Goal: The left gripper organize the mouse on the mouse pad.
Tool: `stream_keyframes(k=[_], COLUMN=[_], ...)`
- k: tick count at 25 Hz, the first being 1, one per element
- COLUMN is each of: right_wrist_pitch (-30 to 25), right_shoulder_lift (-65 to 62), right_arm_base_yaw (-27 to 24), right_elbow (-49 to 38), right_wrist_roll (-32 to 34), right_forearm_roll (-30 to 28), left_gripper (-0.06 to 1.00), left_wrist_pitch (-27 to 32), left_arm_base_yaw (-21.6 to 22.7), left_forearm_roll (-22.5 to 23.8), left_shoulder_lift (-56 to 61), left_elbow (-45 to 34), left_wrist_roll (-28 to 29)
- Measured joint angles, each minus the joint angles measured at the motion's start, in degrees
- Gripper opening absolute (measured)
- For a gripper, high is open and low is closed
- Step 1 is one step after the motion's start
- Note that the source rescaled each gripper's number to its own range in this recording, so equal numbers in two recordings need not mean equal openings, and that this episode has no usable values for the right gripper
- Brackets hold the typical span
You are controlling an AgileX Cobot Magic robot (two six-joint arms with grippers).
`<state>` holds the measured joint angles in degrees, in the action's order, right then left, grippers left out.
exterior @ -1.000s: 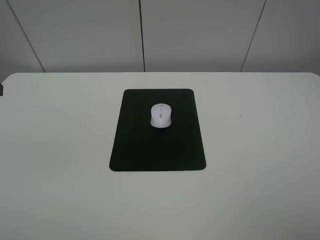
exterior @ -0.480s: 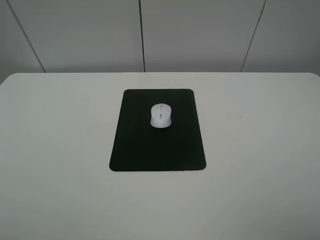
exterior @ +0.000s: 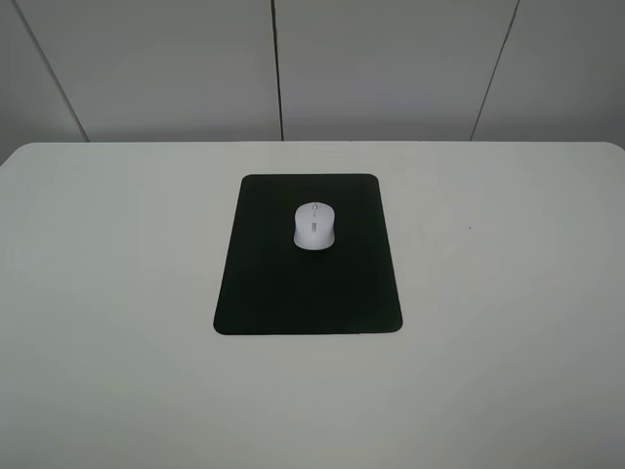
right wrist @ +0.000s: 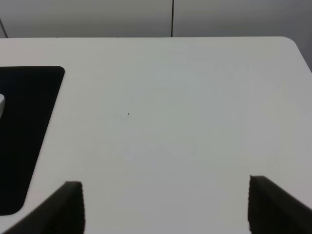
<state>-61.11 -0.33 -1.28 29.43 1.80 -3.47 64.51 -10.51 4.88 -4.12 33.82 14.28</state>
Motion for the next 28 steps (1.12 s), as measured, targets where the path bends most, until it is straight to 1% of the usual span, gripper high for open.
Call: stream_keyframes(k=[5, 8, 11, 13, 16, 19, 23, 28], right_wrist_pitch=[0.0, 0.0, 0.0, 0.0, 0.0, 0.0, 0.0, 0.0], right_shoulder_lift=[0.0, 0.0, 0.0, 0.0, 0.0, 0.0, 0.0, 0.0], right_arm_base_yaw=[0.0, 0.0, 0.0, 0.0, 0.0, 0.0, 0.0, 0.0], right_elbow=[0.0, 0.0, 0.0, 0.0, 0.0, 0.0, 0.0, 0.0], right_wrist_roll=[0.0, 0.0, 0.0, 0.0, 0.0, 0.0, 0.0, 0.0], right_forearm_roll=[0.0, 0.0, 0.0, 0.0, 0.0, 0.0, 0.0, 0.0], left_gripper=[0.49, 0.49, 0.49, 0.49, 0.49, 0.49, 0.49, 0.49], left_wrist_pitch=[3.89, 5.14, 5.57, 5.57, 4.52, 2.05, 1.15, -1.81], left_arm_base_yaw=[0.0, 0.0, 0.0, 0.0, 0.0, 0.0, 0.0, 0.0], left_forearm_roll=[0.19, -0.26, -2.1, -2.58, -2.84, -3.41, -3.45, -1.38], left_shoulder_lift=[4.43, 4.49, 4.49, 4.49, 4.49, 4.49, 4.49, 4.49], left_elbow=[-0.05, -1.46, -2.21, -2.28, -2.5, -2.88, -3.22, -4.59], left_wrist_roll=[-0.54, -3.34, -6.03, -6.58, -6.73, -6.73, -6.8, -9.05])
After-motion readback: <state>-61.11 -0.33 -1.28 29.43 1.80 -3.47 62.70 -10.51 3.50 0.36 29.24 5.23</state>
